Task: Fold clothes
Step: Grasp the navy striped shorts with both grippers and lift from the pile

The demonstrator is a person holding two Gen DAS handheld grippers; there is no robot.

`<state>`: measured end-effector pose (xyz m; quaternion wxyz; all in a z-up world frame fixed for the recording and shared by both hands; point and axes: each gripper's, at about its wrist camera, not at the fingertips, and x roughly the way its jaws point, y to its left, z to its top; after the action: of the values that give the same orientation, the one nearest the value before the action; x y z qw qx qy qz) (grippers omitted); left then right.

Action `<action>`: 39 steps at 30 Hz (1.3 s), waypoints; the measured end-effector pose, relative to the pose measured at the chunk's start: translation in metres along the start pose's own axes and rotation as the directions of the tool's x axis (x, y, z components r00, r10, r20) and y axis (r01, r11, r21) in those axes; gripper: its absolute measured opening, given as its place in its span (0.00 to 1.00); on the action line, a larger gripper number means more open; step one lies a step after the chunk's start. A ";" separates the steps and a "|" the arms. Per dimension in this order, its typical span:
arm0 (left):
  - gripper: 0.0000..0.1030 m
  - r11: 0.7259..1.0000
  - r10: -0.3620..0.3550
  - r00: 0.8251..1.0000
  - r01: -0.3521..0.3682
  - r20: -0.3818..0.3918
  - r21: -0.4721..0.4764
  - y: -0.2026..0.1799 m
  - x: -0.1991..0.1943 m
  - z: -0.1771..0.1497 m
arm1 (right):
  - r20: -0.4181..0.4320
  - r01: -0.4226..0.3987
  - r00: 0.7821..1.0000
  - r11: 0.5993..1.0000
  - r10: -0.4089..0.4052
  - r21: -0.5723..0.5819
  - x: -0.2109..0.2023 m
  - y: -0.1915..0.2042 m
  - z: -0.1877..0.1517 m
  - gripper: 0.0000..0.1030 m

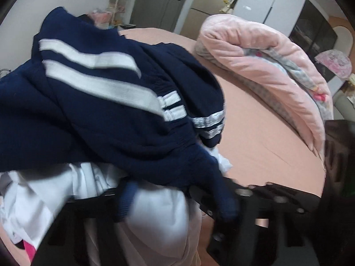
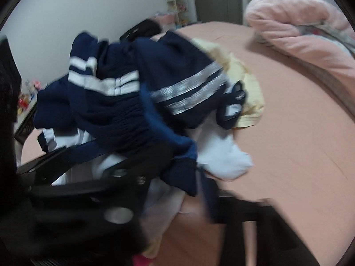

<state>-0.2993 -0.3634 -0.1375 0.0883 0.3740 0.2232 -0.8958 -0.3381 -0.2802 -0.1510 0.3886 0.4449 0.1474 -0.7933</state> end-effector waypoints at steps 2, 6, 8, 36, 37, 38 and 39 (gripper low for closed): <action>0.28 1.000 -0.018 1.000 0.018 0.008 0.000 0.002 -0.005 0.000 | 0.009 -0.001 1.000 1.000 0.001 0.022 -0.003 0.001 -0.002 0.03; 0.25 0.997 -0.077 0.997 0.076 0.032 0.031 -0.011 -0.029 -0.001 | 0.068 0.004 0.998 0.999 -0.008 0.054 -0.031 -0.003 -0.009 0.03; 0.23 0.993 -0.099 0.994 0.096 0.048 0.063 -0.025 -0.045 -0.003 | 0.102 0.041 0.994 0.998 -0.045 0.040 -0.051 -0.002 -0.014 0.03; 0.13 0.761 -0.385 0.670 0.620 -0.635 0.193 -0.334 -0.158 -0.355 | -0.007 0.294 0.945 0.842 -0.326 0.453 -0.405 -0.183 -0.407 0.03; 0.13 0.759 -0.391 0.669 0.623 -0.632 0.189 -0.336 -0.159 -0.354 | -0.021 0.299 0.944 0.828 -0.329 0.474 -0.413 -0.194 -0.418 0.05; 0.13 0.758 -0.397 0.667 0.626 -0.630 0.185 -0.338 -0.159 -0.352 | -0.040 0.293 0.948 0.822 -0.315 0.489 -0.417 -0.201 -0.428 0.06; 0.14 0.758 -0.403 0.670 0.626 -0.624 0.183 -0.341 -0.159 -0.350 | -0.053 0.277 0.955 0.817 -0.291 0.506 -0.421 -0.207 -0.437 0.06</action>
<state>-0.0772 0.0996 -0.1277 -0.3161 0.5435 0.1578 -0.7615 -0.1070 0.3130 -0.0740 0.1369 0.4937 -0.0072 -0.8587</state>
